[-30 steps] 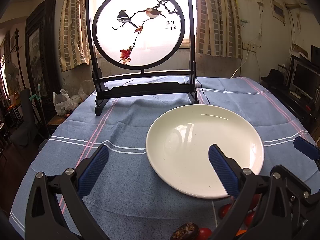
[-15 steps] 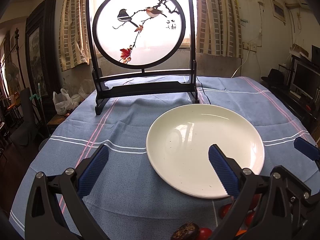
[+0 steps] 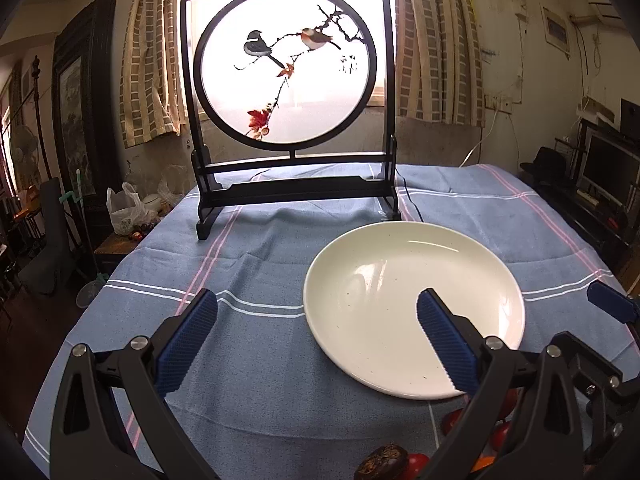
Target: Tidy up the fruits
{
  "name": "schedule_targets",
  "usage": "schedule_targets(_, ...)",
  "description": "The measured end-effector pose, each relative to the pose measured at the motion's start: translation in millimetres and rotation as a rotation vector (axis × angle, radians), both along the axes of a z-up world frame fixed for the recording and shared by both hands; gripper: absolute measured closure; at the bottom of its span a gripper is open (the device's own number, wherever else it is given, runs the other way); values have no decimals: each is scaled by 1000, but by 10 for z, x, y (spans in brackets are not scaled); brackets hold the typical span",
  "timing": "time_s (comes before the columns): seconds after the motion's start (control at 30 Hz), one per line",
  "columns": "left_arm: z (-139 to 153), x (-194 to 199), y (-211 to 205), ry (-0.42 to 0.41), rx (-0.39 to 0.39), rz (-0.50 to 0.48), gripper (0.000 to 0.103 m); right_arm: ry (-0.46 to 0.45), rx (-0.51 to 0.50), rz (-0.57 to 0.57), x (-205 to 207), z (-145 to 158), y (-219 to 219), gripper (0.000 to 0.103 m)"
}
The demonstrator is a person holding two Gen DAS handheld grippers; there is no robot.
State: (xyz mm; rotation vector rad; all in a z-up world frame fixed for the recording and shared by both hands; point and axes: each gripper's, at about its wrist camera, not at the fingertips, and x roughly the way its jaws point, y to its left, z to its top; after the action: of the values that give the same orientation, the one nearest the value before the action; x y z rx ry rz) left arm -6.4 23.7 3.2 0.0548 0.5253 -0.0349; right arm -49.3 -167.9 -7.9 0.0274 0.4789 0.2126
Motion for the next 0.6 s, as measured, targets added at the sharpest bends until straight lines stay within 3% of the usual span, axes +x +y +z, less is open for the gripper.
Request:
schedule_targets(0.1,64,-140,180,-2,-24,-18,5,15,11,34,-123,74,-79,4)
schedule_targets(0.33,-138,-732,414,94,63,-164,5,171,-7,148,-621,3,-344,4)
schedule_targets(0.53,-448,-1325,425,190,134,-365,5,222,-142,242,-1152,-184,-306,6)
schedule_targets(0.6,-554,-1478,386,217,157,-421,5,261,-185,286,-1236,-262,-242,14)
